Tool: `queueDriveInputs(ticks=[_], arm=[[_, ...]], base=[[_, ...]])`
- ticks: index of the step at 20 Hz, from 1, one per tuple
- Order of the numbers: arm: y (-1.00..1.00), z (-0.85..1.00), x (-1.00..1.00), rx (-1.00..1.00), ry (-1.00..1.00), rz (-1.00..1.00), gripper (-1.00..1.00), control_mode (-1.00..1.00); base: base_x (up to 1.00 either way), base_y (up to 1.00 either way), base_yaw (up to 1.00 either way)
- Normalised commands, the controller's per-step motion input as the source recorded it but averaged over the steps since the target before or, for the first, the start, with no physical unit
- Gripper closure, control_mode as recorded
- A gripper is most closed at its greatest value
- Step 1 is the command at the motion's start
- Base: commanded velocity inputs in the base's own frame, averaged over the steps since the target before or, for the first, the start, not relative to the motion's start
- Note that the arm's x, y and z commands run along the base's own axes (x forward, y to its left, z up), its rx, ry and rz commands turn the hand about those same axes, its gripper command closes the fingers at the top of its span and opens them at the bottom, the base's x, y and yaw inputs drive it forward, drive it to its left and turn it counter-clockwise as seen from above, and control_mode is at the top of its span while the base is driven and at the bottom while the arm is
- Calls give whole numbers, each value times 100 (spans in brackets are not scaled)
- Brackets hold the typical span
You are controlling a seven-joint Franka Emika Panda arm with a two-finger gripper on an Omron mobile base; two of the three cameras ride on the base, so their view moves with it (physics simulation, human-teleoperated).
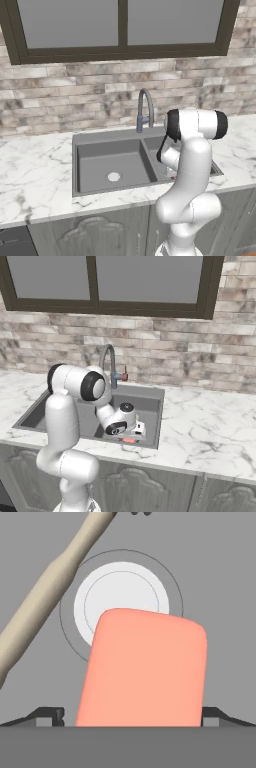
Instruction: Pick up the dish brush and bar soap from the sink, and place them back in the cabinet, and close the cabinet door.
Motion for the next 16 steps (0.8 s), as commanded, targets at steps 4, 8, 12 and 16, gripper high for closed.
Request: queueDriveInputs(ticks=[4, 8, 12, 16], arm=[[0, -18, 8, 0, 0, 0, 100, -100], [0, -2, 0, 0, 0, 0, 100, -100], [0, 3, 6, 0, 0, 0, 100, -100], [0, 35, 2, 0, 0, 3, 100, -100]], base=[[0, 0, 0], [0, 0, 0], [0, 0, 0], [0, 0, 0]])
